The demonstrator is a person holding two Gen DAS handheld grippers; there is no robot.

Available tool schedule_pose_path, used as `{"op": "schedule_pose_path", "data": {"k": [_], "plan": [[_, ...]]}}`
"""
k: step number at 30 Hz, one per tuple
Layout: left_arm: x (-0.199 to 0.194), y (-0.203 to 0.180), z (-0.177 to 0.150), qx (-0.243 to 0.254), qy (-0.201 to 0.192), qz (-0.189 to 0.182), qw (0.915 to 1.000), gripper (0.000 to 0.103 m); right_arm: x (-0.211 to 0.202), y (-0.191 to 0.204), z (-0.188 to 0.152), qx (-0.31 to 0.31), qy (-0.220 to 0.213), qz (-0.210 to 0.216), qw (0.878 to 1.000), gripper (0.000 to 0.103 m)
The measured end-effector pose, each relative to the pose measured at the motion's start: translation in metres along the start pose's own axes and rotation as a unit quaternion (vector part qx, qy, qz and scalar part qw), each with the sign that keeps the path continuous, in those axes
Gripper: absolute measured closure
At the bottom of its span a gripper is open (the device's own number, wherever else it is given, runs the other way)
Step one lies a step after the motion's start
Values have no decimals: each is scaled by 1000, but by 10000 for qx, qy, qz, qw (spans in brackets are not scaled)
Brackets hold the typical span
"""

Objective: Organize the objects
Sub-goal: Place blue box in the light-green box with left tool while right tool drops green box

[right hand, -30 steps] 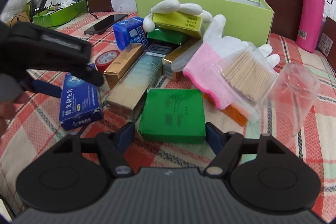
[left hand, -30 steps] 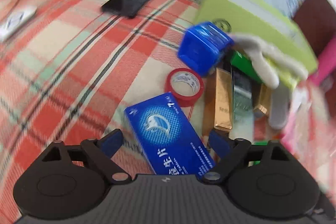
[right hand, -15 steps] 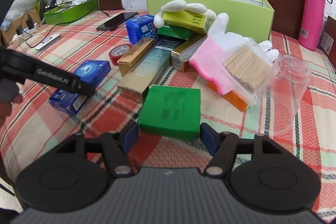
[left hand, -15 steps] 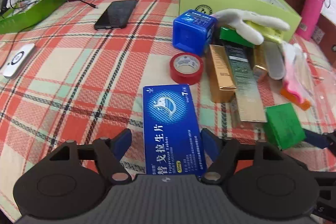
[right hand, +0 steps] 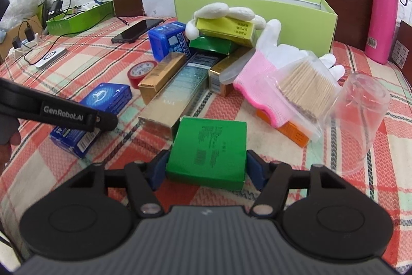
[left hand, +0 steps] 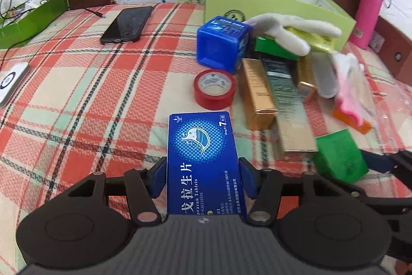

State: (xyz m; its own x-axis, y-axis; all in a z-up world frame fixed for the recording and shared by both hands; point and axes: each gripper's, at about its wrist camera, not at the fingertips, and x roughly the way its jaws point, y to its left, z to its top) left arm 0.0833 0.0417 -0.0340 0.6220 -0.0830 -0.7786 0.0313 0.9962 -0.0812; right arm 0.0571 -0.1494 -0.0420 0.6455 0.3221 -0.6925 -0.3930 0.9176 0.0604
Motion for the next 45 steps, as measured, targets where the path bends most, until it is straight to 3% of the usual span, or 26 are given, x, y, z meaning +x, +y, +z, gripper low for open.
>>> {"op": "schedule_pose_path", "data": {"k": [7,12,19,24,31,35,39,45], "plan": [[-39,-12,23,171,-574,-539,9968,43,-34,-9,21,141,-287,421,9986,41],[-57,-26,60,325,-1092,-804,9902,43,-57,-18,57,12,-831,379,9958,41],[-62,-41,121,574,-1564,-886,9820,43,-60,-39,124,-70,-1406,66,9900,41],[-37,-42,173,471,-1454,-1007,9831,43,-34,-54,178,-61,-1444,-194,9893,41],[33,-39,227,222,-873,-987,9910,43,43,-77,228,13,-988,-536,9937,41],[70,-40,245,301,-618,-754,9948,43,89,-88,236,34,-659,-638,9958,41],[100,-39,258,262,-313,-751,9963,43,127,-97,240,160,-282,-679,9972,41],[132,-41,260,357,-76,-593,9976,43,164,-102,240,156,138,-744,9970,41]]}}
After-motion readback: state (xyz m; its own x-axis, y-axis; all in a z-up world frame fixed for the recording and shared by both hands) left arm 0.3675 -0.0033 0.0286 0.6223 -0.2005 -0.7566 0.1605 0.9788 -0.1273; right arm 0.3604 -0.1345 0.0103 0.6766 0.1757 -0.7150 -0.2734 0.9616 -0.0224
